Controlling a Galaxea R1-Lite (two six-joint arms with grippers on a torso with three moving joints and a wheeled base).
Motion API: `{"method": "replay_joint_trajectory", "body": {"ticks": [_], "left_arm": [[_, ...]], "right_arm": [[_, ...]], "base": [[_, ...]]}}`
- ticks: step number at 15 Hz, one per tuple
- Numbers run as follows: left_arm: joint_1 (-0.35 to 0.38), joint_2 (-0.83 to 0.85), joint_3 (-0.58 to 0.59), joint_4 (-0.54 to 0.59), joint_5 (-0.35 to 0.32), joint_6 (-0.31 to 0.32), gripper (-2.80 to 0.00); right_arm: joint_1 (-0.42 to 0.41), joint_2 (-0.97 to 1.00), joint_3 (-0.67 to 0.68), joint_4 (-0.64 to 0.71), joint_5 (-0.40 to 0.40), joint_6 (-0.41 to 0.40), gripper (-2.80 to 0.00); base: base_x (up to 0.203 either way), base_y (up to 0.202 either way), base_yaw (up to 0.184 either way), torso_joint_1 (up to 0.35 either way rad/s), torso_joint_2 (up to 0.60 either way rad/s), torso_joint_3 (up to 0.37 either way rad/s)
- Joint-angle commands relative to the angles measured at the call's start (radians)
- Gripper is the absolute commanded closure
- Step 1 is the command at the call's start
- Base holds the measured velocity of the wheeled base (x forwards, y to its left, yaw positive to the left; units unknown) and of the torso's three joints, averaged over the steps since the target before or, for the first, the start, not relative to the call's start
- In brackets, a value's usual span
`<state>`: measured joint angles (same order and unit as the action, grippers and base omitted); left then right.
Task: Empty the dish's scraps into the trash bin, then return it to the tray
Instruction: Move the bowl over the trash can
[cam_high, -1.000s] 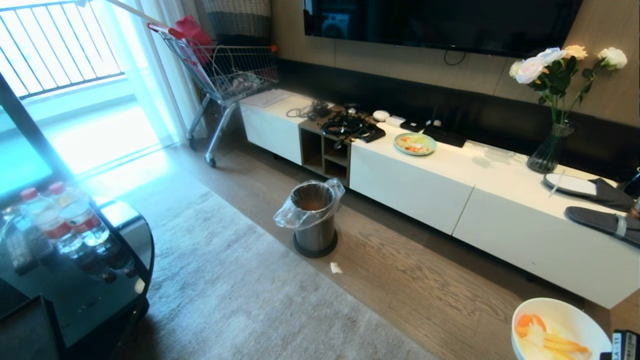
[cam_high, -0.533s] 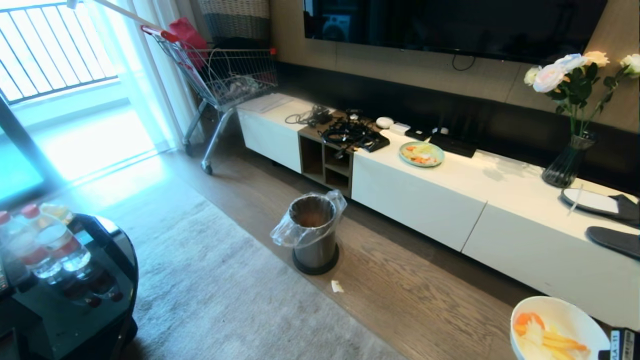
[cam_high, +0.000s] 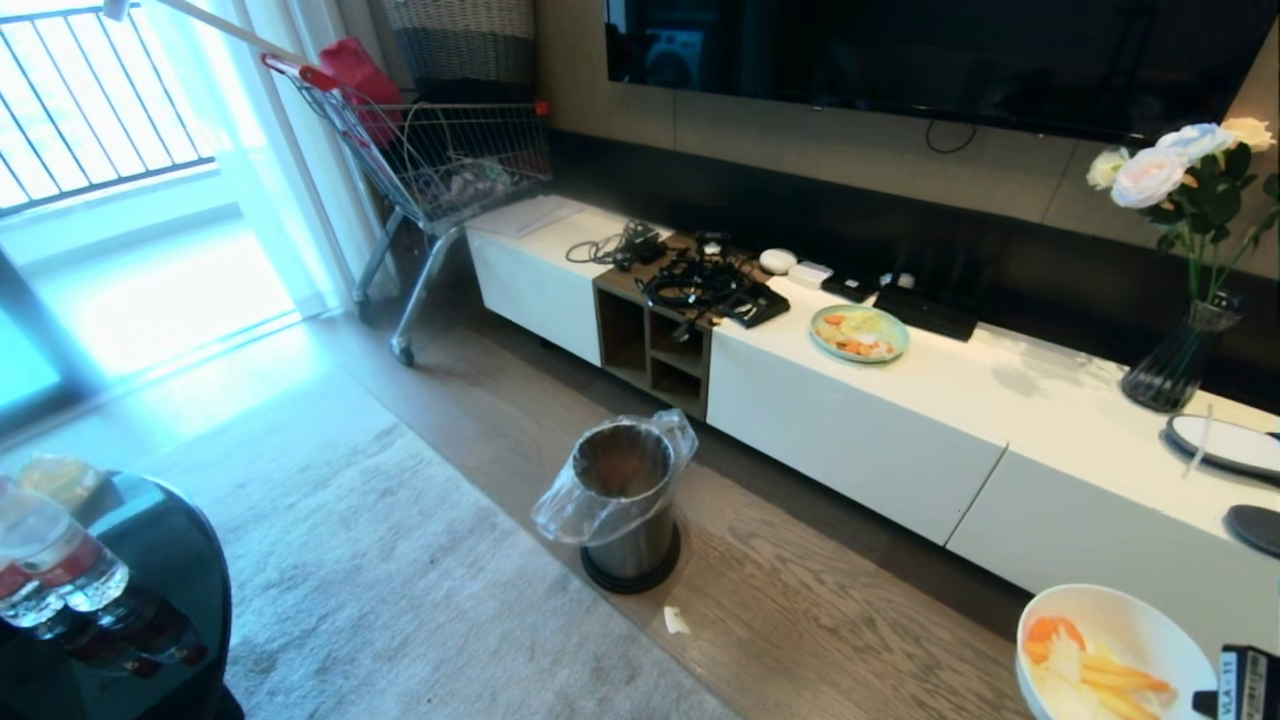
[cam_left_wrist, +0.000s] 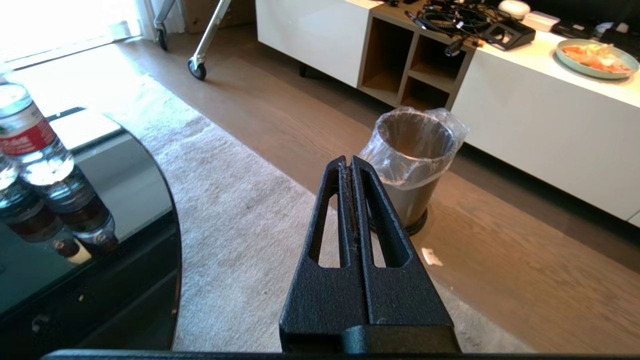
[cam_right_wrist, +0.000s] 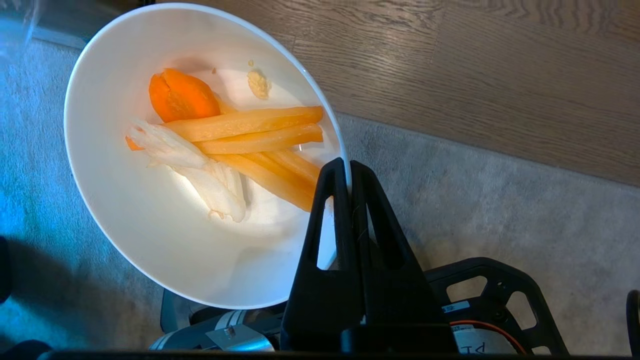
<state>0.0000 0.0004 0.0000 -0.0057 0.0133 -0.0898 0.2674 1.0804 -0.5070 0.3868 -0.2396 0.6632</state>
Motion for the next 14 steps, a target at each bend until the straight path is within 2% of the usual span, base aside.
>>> {"method": "replay_joint_trajectory", "body": {"ticks": [1, 9, 14], "left_arm": [[0.0, 0.0, 0.0, 0.0, 0.001, -0.001, 0.0], [0.0, 0.0, 0.0, 0.0, 0.001, -0.001, 0.0], [0.0, 0.0, 0.0, 0.0, 0.001, -0.001, 0.0]], "right_arm": [[0.001, 0.003, -0.001, 0.001, -0.001, 0.004, 0.0], [0.001, 0.003, 0.004, 0.001, 0.0, 0.004, 0.0], [0.003, 0.001, 0.004, 0.003, 0.0, 0.004, 0.0]], "base": [[0.185, 0.0, 0.001, 0.002, 0.01, 0.0], [0.175, 0.0, 0.002, 0.005, 0.0, 0.003], [0.0, 0.0, 0.0, 0.0, 0.0, 0.0]]}}
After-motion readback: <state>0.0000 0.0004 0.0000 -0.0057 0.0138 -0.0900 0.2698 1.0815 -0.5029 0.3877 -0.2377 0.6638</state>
